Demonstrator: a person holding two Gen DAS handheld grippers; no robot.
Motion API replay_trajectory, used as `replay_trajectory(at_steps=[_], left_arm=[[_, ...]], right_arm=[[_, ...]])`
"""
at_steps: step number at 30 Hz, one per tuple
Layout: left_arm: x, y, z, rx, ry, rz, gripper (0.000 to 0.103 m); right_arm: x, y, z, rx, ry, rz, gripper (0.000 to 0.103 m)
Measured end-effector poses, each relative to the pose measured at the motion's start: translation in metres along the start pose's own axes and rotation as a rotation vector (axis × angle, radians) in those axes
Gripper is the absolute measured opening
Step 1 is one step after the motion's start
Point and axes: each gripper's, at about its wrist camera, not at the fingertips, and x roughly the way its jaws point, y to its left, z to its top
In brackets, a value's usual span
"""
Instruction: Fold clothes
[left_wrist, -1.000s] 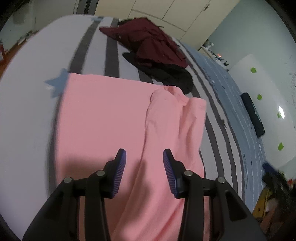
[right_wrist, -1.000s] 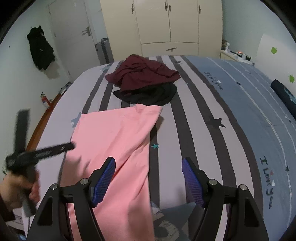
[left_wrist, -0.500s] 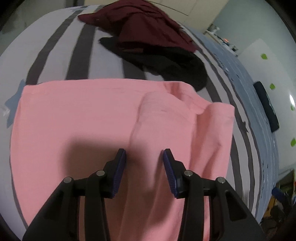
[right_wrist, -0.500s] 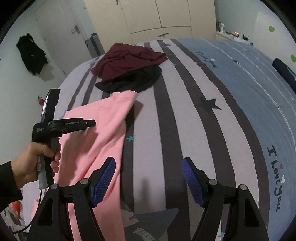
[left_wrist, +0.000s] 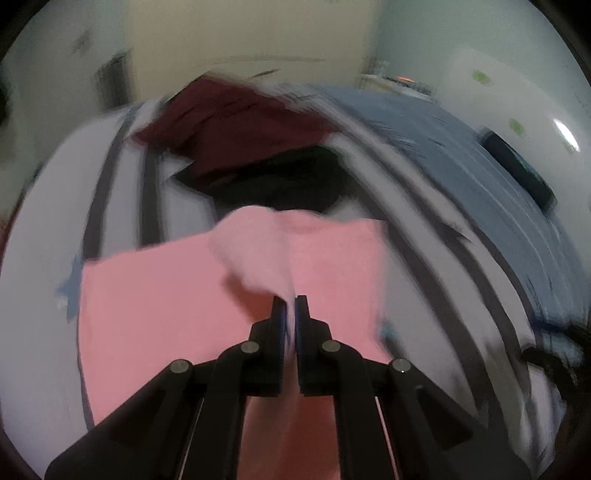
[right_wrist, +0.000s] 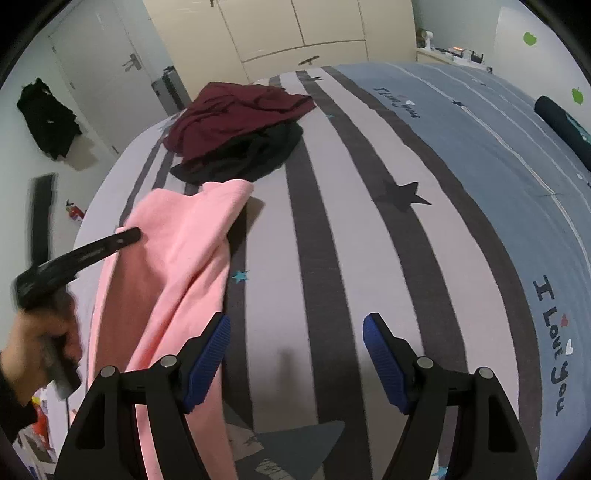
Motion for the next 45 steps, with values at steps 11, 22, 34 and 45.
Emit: replay_trajectory(at_steps=[11, 22, 34, 45], left_arm=[[-0.013, -0.100, -0.061, 0.130, 0.074, -0.277, 0.021], [0.022, -0.081, -0.051, 0.069, 0.153, -0.321, 0.024], [0.040, -0.156, -0.078, 0.209, 0.247, -0.447, 0.024], [0.010, -0.140, -0.070, 0.176, 0.142, -0.416, 0.024]], right_arm=[[-0.001, -0.068, -0.023, 0.046, 0.030, -0.139, 0.071], [0.002, -0.075, -0.034, 0.098, 0.025, -0.128, 0.071], [-0.005, -0.109, -0.058, 0.142, 0.027, -0.138, 0.070], [-0.013, -0.121, -0.070, 0.166, 0.017, -0.135, 0.070]])
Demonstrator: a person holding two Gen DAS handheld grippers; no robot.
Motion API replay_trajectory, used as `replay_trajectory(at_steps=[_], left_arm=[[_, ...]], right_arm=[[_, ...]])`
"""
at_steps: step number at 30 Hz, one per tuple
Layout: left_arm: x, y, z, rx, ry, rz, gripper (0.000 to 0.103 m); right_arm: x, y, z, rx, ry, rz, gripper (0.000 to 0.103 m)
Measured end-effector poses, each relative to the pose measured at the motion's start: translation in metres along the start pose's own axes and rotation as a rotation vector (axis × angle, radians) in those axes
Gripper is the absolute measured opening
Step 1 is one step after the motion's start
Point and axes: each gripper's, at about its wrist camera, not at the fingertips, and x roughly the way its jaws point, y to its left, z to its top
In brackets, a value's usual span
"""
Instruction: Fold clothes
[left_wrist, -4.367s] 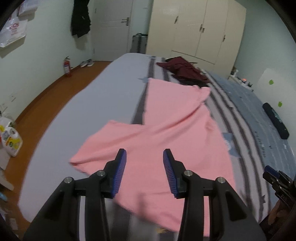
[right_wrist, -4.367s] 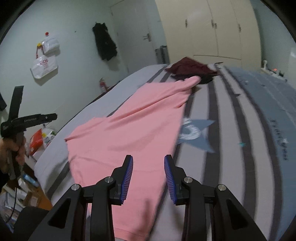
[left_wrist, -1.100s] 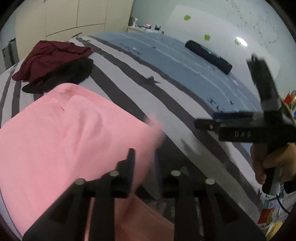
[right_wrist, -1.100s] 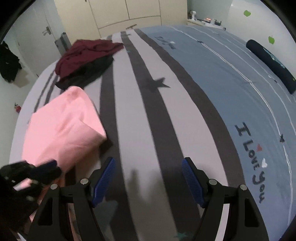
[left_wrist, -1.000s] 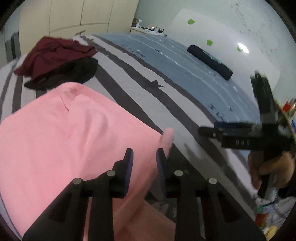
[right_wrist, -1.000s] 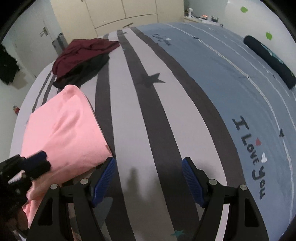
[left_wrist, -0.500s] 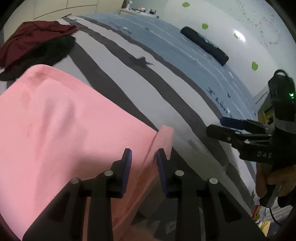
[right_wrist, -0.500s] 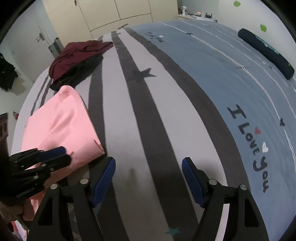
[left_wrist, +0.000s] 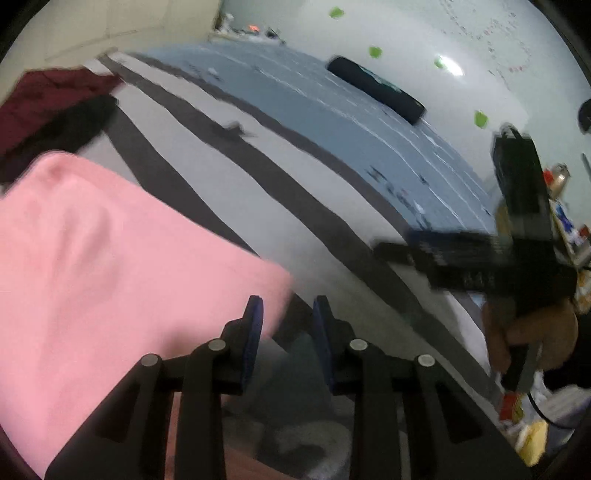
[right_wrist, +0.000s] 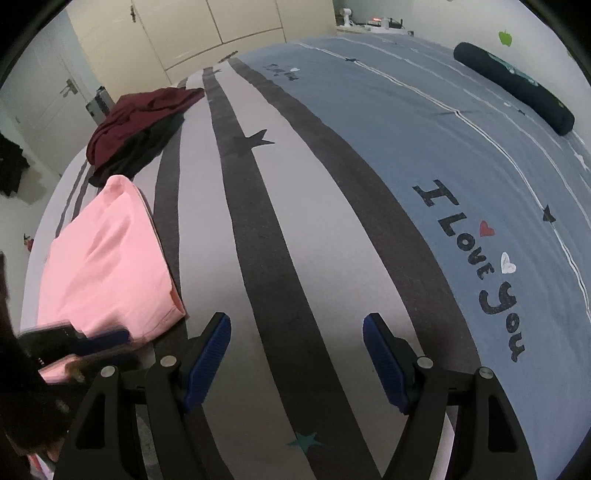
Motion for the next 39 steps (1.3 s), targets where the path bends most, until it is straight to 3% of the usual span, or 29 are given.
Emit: replay_trajectory(at_steps=[7, 17, 20, 22, 26, 30, 36, 39], left_arm=[[0.020, -0.004, -0.013, 0.080, 0.049, 0.094, 0.024], [0.046, -0.021, -0.017, 0.098, 0.046, 0.141, 0.024], [0.047, -0.023, -0.016, 0.106, 0.039, 0.169, 0.005], [0.047, -0.018, -0.010, 0.071, 0.033, 0.156, 0.005], [0.024, -0.006, 0.001, 0.008, -0.032, 0.158, 0.004], [-0.028, 0.034, 0.020, -0.116, -0.134, 0.190, 0.004], [-0.125, 0.132, 0.039, -0.257, -0.258, 0.322, 0.004], [-0.162, 0.186, 0.040, -0.299, -0.270, 0.407, 0.004]], right_arm=[[-0.004, 0.004, -0.004, -0.001, -0.021, 0.030, 0.071], [-0.010, -0.007, -0.007, 0.016, -0.045, 0.042, 0.071], [-0.011, -0.010, -0.008, 0.018, -0.043, 0.037, 0.071], [-0.011, -0.011, -0.009, 0.018, -0.042, 0.035, 0.071], [-0.012, -0.006, -0.007, 0.011, -0.044, 0.033, 0.071], [-0.011, 0.008, -0.001, 0.002, -0.044, 0.038, 0.071], [-0.002, 0.050, 0.020, -0.017, -0.046, 0.084, 0.071], [0.007, 0.083, 0.039, -0.036, -0.048, 0.126, 0.071]])
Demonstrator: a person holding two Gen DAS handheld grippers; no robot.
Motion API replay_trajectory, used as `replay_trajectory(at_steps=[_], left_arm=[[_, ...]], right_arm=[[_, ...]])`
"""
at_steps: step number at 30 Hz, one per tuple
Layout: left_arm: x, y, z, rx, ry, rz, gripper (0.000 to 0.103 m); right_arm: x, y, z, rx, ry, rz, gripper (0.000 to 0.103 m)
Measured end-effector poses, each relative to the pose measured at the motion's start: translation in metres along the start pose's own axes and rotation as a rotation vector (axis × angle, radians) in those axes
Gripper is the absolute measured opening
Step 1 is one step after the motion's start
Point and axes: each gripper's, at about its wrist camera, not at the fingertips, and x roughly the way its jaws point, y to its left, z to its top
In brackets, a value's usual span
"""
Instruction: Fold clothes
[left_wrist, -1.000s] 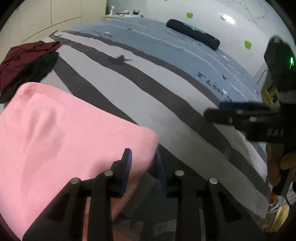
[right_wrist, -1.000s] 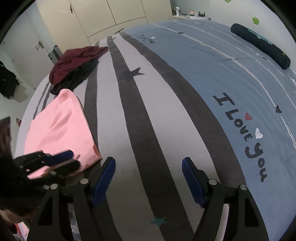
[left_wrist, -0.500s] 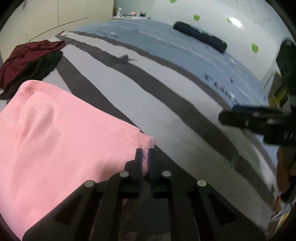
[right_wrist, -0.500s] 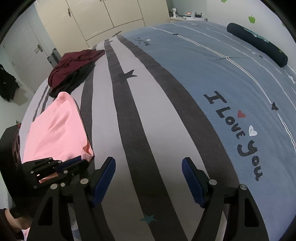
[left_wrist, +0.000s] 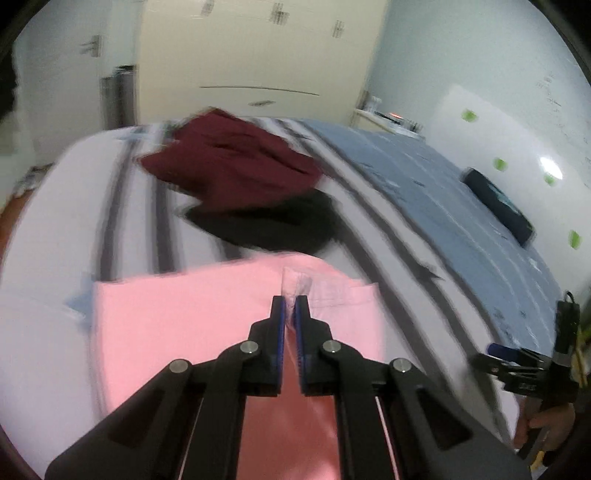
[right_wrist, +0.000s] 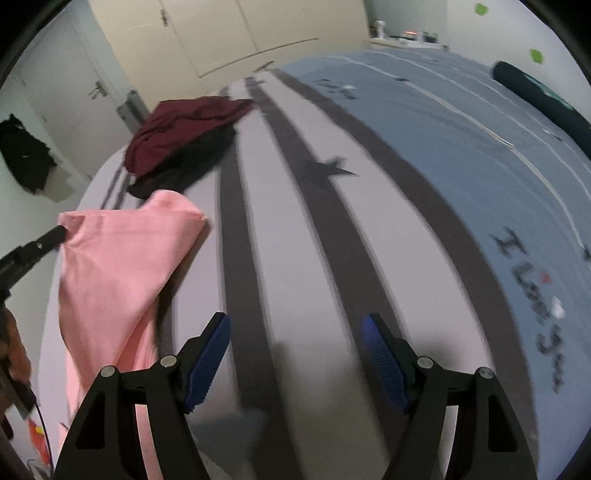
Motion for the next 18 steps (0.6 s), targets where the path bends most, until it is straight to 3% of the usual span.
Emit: replay_trajectory(at_steps=[3, 7, 18], left_arm=[[0.005, 0.053, 0.017, -0.023, 0.010, 0.070, 0.004], [0.030, 0.099, 0.023, -0.060, 0.060, 0.110, 0.004], [0.051, 0.157, 0.009, -0.160, 0.113, 0.159, 0.004]], right_arm=[[0.020, 0.031, 0.021, -0.020, 0.009, 0.039, 0.071], [0.058, 0.070, 0.051, -0.053, 0.025, 0.080, 0.071], [0.142, 0.140, 0.106, -0.164, 0.098, 0.122, 0.071]])
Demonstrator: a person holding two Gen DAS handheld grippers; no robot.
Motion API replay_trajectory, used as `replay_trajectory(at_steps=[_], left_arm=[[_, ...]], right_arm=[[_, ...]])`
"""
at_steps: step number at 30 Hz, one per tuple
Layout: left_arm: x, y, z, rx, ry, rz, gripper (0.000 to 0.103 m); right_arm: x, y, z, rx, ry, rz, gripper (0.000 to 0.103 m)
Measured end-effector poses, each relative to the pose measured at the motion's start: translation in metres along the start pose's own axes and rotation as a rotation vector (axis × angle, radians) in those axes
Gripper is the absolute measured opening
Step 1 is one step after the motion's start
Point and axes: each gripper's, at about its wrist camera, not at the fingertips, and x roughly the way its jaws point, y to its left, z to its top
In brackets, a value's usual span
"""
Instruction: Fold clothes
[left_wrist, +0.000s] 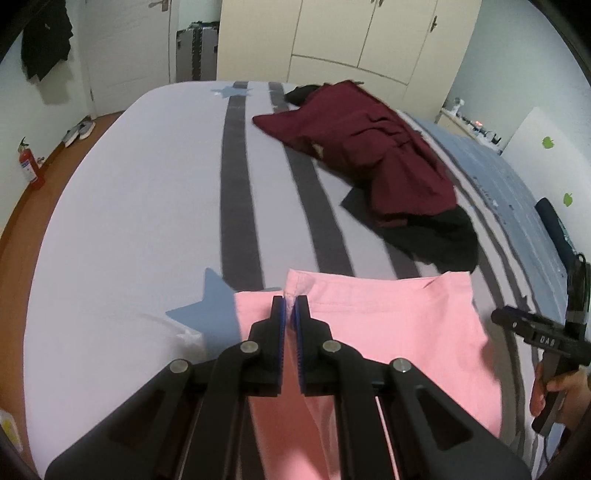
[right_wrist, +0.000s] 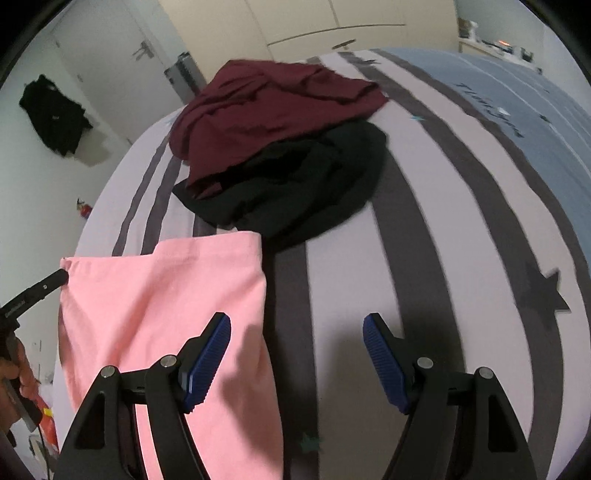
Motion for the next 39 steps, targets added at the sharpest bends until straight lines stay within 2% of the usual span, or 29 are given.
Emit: replay_trajectory(at_steps=[8, 11, 17, 20, 22, 23, 31, 32, 33, 36, 39], left_arm=[[0.032, 0.030, 0.004, -0.059, 0.096, -0.010, 0.004], [0.045, 0.033, 0.001, -0.047, 0.136, 0.000, 0.004], [0.031, 0.040, -0.008, -0.039, 0.097, -0.011, 0.004], [0.038, 0.042, -0.012, -0.023, 0.122, -0.012, 0.004], [0.049, 0.047, -0.013, -0.048, 0.150, -0.009, 0.004], [0.052, 0.049, -0.013, -0.060, 0.154, -0.010, 0.004], [0.059, 0.051, -0.013, -0.055, 0.110, -0.013, 0.004], [0.056, 0.051, -0.012, -0.055, 0.099, -0.018, 0.004], [0.051, 0.051, -0.010, -0.048, 0.082, -0.023, 0.004], [0.041, 0.051, -0.002, -0.026, 0.059, -0.032, 0.004], [0.045, 0.054, 0.002, -0.022, 0.073, -0.027, 0.004]], right_arm=[[0.030, 0.015, 0.022, -0.049, 0.018, 0.042, 0.071], [0.042, 0.020, 0.029, -0.052, 0.046, 0.035, 0.070], [0.044, 0.023, 0.030, -0.067, 0.027, 0.030, 0.070], [0.044, 0.017, 0.029, -0.042, 0.020, 0.033, 0.070], [0.051, 0.017, 0.030, -0.040, 0.051, 0.050, 0.064], [0.055, 0.019, 0.030, -0.047, 0.062, 0.051, 0.057], [0.067, 0.022, 0.039, -0.016, 0.071, 0.070, 0.040], [0.068, 0.024, 0.041, -0.018, 0.071, 0.081, 0.024], [0.069, 0.025, 0.041, -0.021, 0.073, 0.094, 0.002], [0.064, 0.031, 0.044, -0.028, 0.054, 0.086, 0.001], [0.052, 0.033, 0.048, -0.017, 0.002, 0.084, 0.001]])
